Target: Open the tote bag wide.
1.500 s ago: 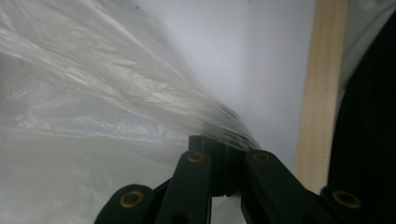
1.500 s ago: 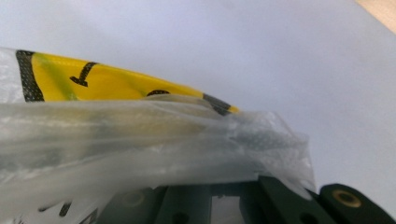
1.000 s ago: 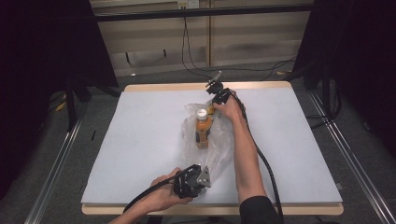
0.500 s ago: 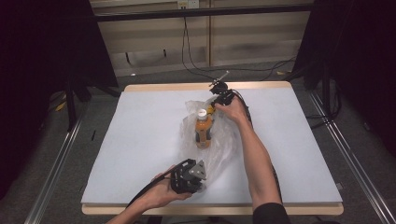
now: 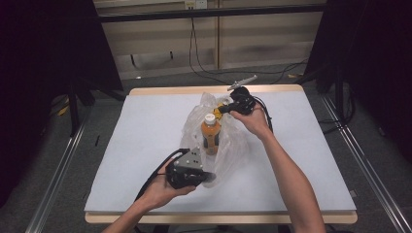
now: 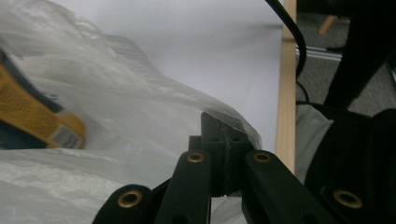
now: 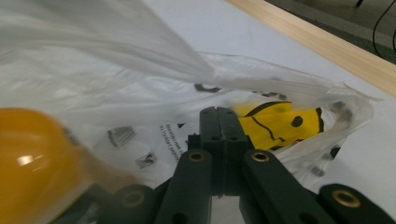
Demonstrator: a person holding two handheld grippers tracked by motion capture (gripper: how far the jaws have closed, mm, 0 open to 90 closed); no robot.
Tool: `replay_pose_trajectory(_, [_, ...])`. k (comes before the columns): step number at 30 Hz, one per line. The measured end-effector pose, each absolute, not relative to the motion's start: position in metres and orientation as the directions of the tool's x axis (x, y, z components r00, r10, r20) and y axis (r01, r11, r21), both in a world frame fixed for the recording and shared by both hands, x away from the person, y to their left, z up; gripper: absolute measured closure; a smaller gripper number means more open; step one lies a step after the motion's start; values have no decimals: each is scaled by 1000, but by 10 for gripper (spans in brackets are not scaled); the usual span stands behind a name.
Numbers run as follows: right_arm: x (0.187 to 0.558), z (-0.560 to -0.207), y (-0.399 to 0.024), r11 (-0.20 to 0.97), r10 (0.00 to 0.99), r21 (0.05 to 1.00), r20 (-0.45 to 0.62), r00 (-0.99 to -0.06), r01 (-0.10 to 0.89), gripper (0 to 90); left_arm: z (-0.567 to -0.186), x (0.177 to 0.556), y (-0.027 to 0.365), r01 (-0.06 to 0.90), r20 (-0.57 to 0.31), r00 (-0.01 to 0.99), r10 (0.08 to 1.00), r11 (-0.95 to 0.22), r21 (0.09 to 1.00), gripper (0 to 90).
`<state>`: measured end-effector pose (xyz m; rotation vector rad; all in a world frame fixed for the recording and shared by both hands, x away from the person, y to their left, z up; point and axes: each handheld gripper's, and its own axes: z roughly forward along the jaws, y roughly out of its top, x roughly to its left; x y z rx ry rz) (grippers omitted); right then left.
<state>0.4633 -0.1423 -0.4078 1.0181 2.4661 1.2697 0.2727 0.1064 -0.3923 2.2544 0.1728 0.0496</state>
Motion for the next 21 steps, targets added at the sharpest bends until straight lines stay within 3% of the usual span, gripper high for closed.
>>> replay_pose_trajectory(3, [449,-406,-143,396,632,787,141,-762,473,900,-393,272,111,123,-20,986,168,-629,767,893])
replay_pose_trajectory(9, [420,-416,-141,423,586,782,148,-797,457,900,-424,276,104,168,-20,978,208,-722,671,899])
replay_pose_trajectory(13, [405,-427,-139,481,587,751,108,-803,452,900,-416,284,109,190,-35,970,239,-662,726,898])
replay_pose_trajectory(21, [390,-427,-151,439,595,778,124,-794,450,900,-364,297,128,120,5,970,244,-495,861,892])
